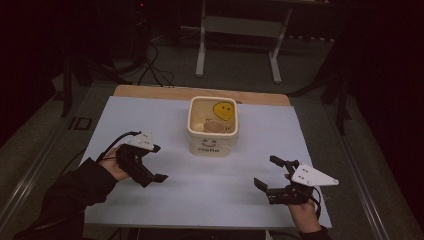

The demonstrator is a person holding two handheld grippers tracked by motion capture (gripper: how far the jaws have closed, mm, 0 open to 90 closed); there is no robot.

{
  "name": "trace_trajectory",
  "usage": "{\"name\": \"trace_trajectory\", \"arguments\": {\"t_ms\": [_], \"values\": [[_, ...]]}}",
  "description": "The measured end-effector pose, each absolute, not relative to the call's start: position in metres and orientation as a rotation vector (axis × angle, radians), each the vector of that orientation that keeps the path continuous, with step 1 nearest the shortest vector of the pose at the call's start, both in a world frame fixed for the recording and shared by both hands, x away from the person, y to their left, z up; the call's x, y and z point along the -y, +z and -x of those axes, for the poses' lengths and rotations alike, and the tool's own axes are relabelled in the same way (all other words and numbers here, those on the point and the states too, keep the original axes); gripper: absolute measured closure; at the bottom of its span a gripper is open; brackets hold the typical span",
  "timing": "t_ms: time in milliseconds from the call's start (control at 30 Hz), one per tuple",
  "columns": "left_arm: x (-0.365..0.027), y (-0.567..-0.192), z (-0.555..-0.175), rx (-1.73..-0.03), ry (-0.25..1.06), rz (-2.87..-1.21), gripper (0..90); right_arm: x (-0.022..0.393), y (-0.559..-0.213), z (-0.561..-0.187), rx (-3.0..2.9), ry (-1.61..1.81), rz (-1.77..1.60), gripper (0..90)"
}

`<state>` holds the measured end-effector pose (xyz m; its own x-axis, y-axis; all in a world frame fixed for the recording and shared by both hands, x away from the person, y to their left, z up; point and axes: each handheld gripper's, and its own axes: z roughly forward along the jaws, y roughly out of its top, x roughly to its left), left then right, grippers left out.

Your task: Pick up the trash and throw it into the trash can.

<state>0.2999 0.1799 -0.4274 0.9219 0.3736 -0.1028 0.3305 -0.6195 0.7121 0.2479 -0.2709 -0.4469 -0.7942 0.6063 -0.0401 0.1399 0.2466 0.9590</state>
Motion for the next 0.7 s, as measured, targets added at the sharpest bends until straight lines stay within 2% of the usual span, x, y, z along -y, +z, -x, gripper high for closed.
{"name": "trace_trajectory", "arguments": {"t_ms": [400,700], "values": [[-0.176,-0.46,-0.279,-0.568,0.054,-2.224,0.4,0.27,-0.447,-0.248,-2.126,1.565,-0.682,11.5],[-0.176,-0.471,-0.268,-0.606,0.096,-2.174,0.4,0.271,-0.448,-0.249,-2.127,1.566,-0.682,11.5]]}}
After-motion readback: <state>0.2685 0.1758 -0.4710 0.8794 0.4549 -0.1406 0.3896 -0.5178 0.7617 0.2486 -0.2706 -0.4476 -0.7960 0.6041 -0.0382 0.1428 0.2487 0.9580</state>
